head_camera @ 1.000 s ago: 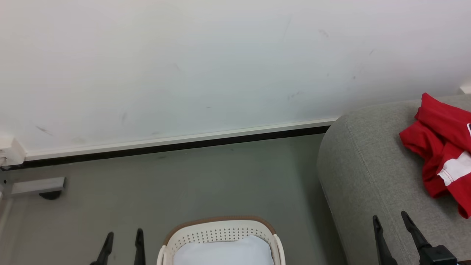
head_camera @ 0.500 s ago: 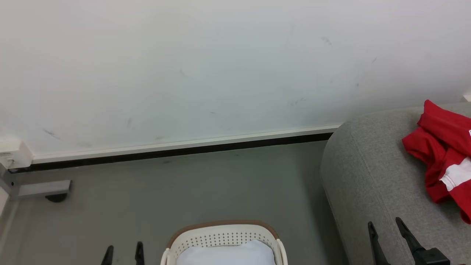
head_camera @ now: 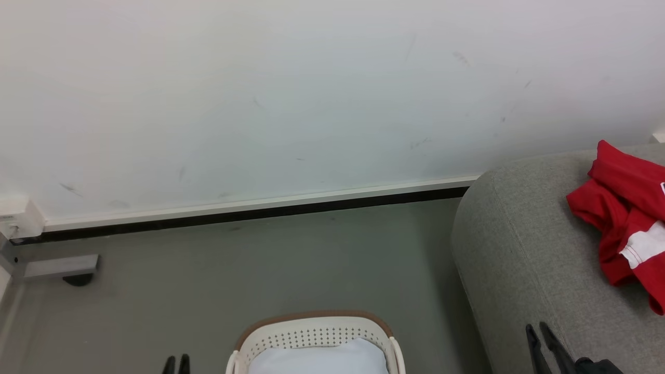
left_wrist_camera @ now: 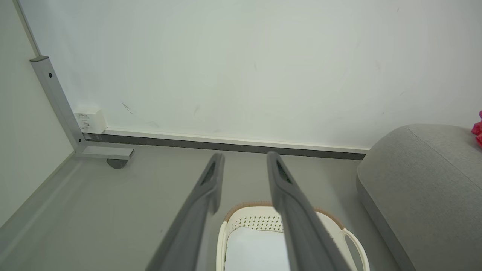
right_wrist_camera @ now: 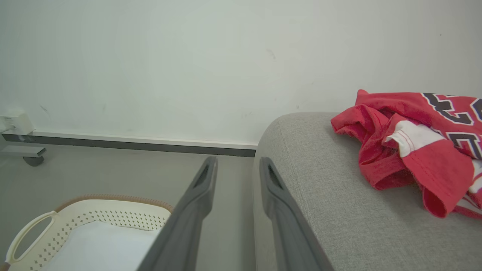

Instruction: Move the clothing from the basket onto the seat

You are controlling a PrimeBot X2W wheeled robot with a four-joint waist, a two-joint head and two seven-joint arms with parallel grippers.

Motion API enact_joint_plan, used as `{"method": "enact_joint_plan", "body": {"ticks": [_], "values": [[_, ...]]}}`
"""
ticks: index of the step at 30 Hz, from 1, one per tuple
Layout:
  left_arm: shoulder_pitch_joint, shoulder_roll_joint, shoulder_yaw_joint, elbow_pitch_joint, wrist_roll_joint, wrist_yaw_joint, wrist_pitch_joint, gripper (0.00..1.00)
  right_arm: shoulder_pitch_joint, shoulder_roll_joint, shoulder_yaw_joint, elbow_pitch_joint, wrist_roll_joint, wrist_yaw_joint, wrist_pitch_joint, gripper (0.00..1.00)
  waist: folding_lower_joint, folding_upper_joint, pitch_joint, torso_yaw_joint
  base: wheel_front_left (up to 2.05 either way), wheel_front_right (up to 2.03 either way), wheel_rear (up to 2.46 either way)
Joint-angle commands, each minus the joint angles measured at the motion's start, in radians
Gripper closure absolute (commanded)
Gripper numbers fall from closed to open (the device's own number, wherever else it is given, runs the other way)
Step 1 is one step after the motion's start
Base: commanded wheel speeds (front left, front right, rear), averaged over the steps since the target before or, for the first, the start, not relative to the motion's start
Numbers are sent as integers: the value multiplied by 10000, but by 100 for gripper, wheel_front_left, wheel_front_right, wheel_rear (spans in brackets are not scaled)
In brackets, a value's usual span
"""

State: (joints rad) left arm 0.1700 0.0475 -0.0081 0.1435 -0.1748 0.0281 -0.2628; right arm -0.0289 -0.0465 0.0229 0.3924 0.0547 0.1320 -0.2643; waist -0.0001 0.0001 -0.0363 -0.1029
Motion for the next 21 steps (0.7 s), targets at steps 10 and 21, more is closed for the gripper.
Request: {"method": "enact_joint_plan", "body": {"ticks": [10,21], "values": [[-352,-14,174,255,-1636,-183,472,100,-123,8,-226,-28,1760,-2,499,100,1,-1,26,69,0,0,0],[-712,-4,314,338,-3584,-398,956,100,-201,-4,-355,-314,3882,-4,954,100,1,-1,61,159,0,0,0]]}}
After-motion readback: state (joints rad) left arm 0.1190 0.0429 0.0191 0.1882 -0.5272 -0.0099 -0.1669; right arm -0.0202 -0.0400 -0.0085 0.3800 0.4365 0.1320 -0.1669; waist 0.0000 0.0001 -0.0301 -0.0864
